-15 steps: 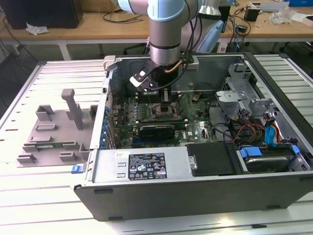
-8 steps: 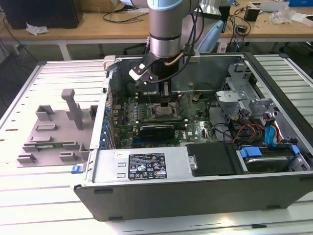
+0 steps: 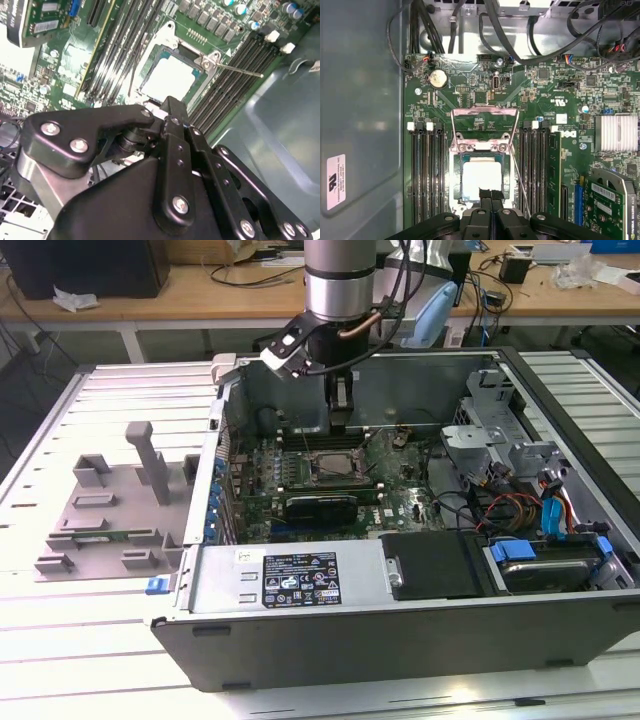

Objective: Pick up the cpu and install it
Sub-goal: 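Place the cpu into insertion slot, then close the cpu cover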

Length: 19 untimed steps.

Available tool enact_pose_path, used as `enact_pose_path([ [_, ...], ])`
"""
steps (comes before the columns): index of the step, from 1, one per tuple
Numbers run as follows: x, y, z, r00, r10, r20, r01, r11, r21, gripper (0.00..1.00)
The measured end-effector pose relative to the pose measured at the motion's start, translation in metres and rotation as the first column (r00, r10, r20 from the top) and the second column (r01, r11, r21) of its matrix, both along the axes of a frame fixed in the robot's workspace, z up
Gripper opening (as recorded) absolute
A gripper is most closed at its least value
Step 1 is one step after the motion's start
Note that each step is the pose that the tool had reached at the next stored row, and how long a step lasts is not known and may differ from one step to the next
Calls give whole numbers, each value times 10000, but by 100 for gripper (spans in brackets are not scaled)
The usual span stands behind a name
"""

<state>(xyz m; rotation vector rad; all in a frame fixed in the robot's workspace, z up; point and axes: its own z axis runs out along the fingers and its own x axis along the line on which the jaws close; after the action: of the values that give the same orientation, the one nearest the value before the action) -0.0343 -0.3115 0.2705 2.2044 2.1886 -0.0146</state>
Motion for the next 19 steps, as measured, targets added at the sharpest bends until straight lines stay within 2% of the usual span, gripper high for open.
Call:
enact_pose_path([
  [16, 0, 0, 1, 10000, 0, -2, 0, 10000, -8, 11],
  [19, 0, 0, 78, 10000, 0, -1, 0, 10000, -8, 11],
])
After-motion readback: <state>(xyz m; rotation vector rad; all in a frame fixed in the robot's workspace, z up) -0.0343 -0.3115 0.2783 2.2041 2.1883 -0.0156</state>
